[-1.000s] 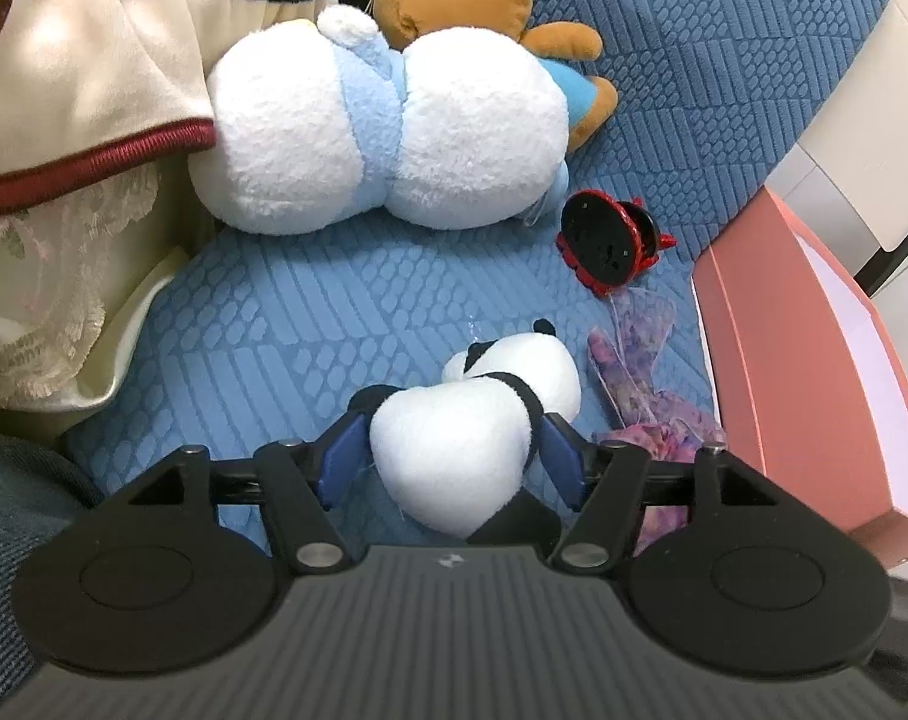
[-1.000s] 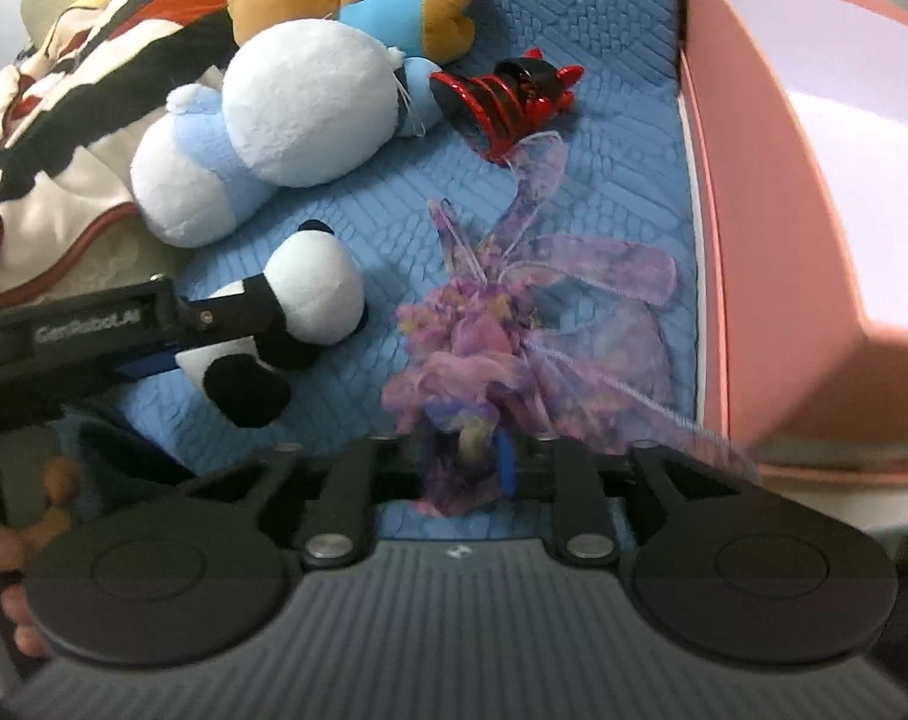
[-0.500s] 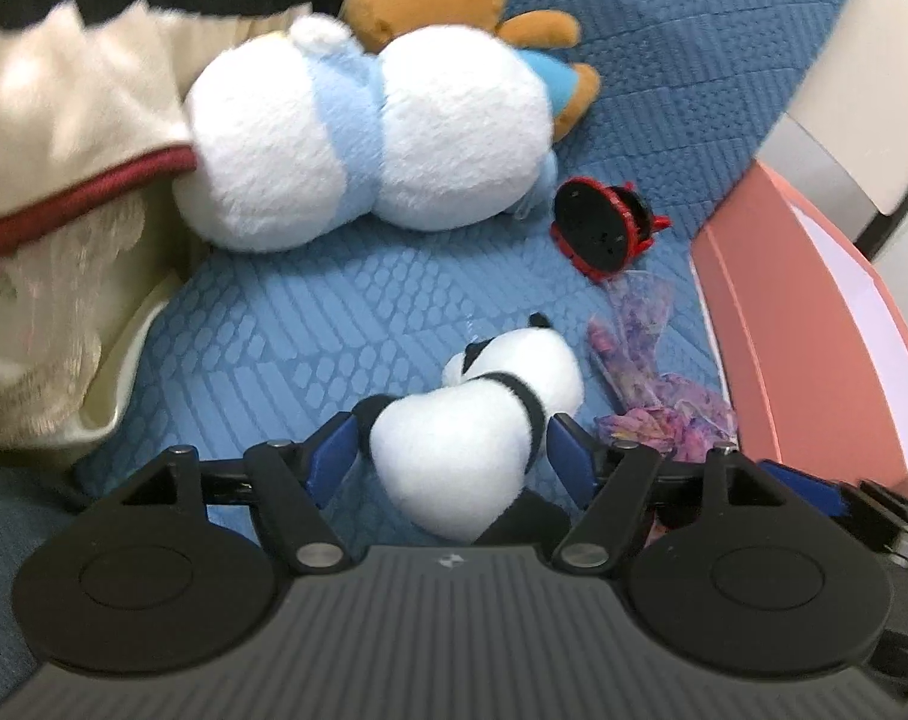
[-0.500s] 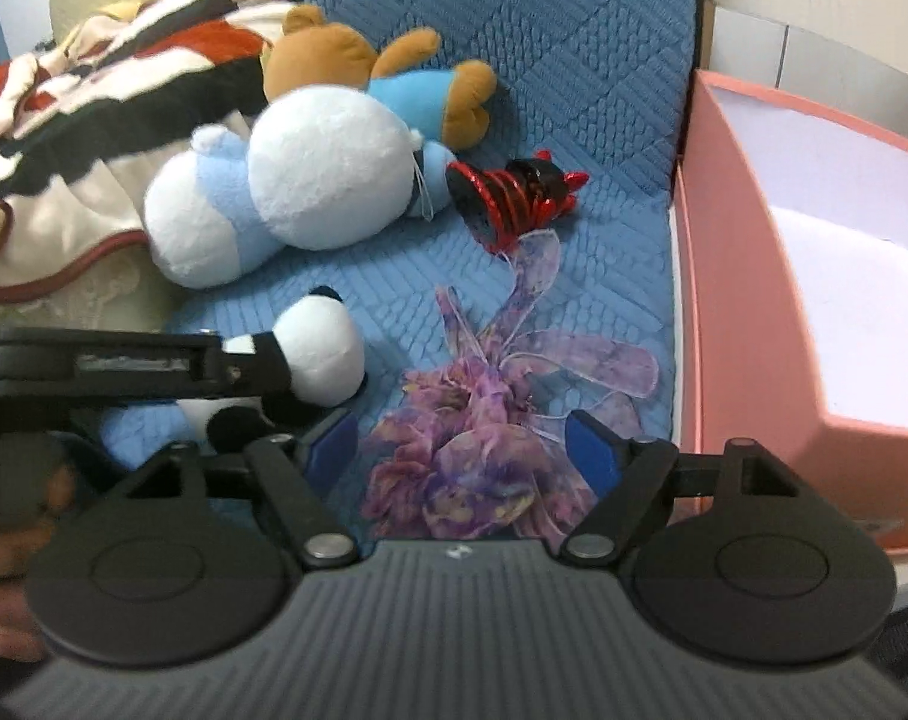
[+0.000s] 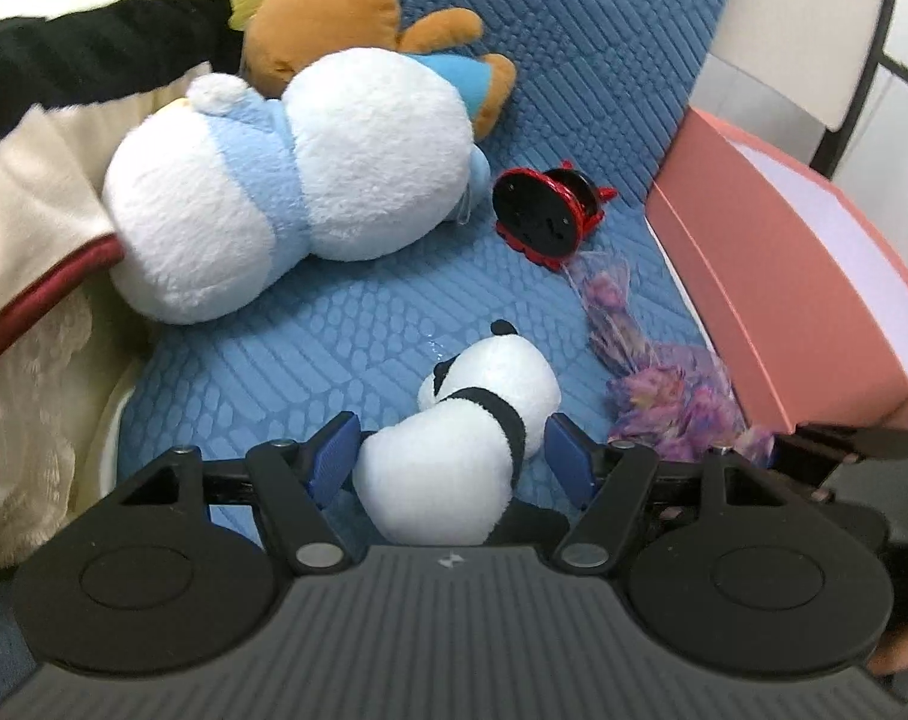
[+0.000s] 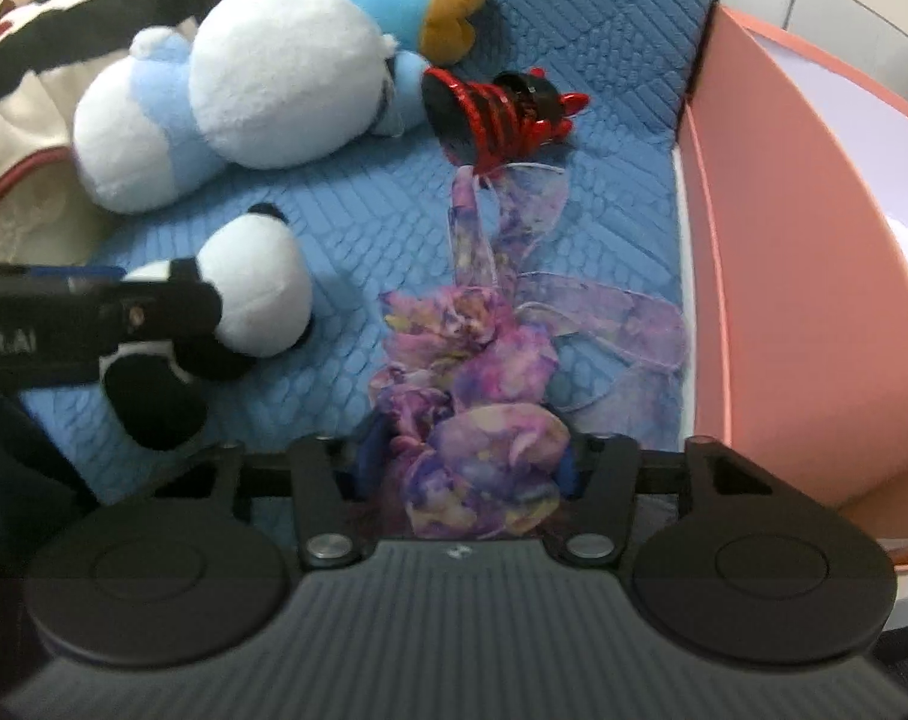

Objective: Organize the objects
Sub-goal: 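Lift purple scarf with right tool while left tool lifts panda plush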

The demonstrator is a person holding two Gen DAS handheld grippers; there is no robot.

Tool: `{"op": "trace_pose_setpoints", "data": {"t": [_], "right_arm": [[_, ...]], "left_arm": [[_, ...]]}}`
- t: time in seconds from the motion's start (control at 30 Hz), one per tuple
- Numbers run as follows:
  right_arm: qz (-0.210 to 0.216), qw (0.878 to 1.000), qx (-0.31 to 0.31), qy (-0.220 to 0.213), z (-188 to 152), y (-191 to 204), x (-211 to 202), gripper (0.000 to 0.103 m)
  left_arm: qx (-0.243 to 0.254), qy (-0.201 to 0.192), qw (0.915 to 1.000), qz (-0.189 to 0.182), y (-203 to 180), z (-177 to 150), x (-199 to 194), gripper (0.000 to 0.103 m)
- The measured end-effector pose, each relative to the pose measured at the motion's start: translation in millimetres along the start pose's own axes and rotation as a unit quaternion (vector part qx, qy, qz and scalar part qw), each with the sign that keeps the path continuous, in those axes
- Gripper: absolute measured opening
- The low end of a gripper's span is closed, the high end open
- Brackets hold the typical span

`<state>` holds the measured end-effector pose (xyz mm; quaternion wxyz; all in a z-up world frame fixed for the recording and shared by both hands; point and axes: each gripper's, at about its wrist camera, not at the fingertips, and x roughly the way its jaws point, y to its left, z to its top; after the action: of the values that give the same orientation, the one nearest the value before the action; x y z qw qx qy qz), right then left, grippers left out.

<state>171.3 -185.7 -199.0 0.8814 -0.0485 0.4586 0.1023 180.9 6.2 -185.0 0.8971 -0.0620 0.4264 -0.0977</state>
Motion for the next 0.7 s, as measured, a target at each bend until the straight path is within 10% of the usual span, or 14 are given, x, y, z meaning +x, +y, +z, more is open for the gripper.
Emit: {"op": "trace_pose_setpoints", "data": {"t": [0.17,0.7], "right_arm": [[-0.006,1.0,0.009,-0.003,-0.3,-4.4,-6.1,0.022],[0.015,0.999,0.04,-0.014,-7.2,-9.1,-23.1,0.022]], "left_arm": [[0.029,0.008,0.9995,0.013,-6.7,-2.7,4.9,0.073],[0.095,0.0,0.9905,0.099,-35.5,-13.3,18.7,0.067]]}}
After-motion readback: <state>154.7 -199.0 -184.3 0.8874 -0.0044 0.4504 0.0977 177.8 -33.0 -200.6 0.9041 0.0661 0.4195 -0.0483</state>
